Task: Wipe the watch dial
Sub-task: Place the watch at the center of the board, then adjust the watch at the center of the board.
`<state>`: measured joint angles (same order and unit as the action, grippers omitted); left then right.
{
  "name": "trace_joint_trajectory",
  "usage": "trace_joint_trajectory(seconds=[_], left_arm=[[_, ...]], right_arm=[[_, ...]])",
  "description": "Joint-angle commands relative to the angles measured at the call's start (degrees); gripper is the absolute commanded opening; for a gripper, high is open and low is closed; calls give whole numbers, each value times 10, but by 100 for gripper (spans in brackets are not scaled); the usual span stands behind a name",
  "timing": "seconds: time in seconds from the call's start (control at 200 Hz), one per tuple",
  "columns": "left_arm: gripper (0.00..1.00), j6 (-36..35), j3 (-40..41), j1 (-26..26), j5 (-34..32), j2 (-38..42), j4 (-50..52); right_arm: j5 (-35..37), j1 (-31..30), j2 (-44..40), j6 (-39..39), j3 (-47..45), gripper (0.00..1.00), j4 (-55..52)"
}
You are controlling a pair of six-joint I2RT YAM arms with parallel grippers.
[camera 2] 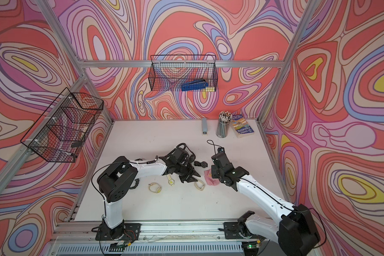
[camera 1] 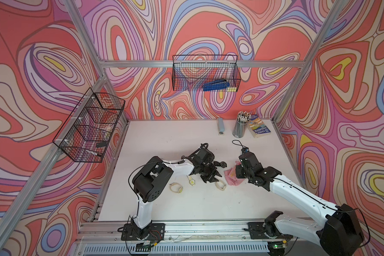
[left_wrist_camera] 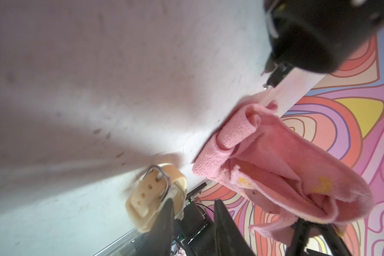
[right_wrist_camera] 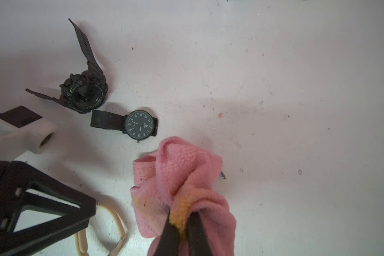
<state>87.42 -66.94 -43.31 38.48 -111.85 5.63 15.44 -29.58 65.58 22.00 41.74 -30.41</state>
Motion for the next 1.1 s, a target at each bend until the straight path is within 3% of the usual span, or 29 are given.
trace_joint_trajectory(seconds=[0.0,0.265,0.471,0.761,1.097], left_arm=[[41,-70,-20,10,-23,-2,125],[43,-239,-119,12,-91,32,321],[39,-283,-124,-9,-87,52,376],[34,-264,-95,-56,-54,39,365],[26,-267,-140,-85,-22,-10,315]], right_arm=[[-4,4,7,-2,-5,0,7],[-4,7,10,-7,8,0,-13],[-8,9,5,-1,24,0,-38],[-21,9,1,11,26,0,-47],[-12,9,11,10,28,0,-38]])
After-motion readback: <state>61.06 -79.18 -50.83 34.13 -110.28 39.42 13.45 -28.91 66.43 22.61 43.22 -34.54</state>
